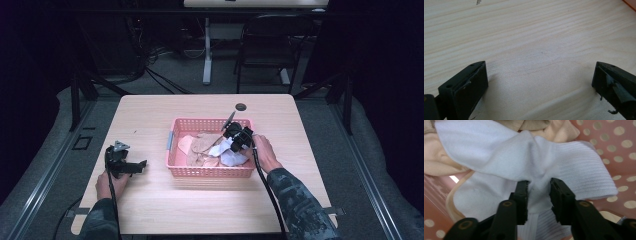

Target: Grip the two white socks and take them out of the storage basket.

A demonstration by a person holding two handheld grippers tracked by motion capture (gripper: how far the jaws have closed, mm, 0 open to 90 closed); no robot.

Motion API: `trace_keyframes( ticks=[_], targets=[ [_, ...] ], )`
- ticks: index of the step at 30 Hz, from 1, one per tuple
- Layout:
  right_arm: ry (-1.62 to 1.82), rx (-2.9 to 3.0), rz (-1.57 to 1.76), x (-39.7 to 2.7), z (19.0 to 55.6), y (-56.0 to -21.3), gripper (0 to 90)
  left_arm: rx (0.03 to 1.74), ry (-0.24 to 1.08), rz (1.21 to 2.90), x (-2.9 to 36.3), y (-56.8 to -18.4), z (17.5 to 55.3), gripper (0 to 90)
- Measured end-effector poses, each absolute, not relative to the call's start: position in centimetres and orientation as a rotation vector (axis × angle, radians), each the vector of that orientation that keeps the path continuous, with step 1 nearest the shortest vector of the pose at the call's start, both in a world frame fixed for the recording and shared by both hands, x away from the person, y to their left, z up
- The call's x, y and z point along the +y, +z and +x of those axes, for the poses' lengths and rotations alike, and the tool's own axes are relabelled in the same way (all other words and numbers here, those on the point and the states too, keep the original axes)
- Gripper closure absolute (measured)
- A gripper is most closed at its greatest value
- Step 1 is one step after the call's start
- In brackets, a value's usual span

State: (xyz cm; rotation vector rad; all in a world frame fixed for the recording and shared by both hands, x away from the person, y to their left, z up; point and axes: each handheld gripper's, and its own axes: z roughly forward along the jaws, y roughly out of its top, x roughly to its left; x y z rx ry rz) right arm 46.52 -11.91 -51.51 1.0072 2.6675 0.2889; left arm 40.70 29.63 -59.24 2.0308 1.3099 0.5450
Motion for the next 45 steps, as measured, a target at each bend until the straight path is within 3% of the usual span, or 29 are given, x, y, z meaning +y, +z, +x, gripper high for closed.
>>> trace_keyframes(
  ticks=[3, 6, 45],
  targets=[
    [0.348, 2.666, 1.014, -12.1, 46.3, -51.2, 85.1, 1.311, 0.544, 2.031, 29.6, -59.2, 40.7, 0.3],
    [0.383, 2.667, 1.027, -12.4, 46.3, -50.8, 87.3, 1.31, 0.545, 2.031, 29.6, -59.2, 40.7, 0.3],
    [0.893, 2.53, 1.01, -14.6, 44.2, -40.8, 89.2, 1.311, 0.545, 2.031, 29.6, -59.2, 40.7, 0.4]
  ],
)
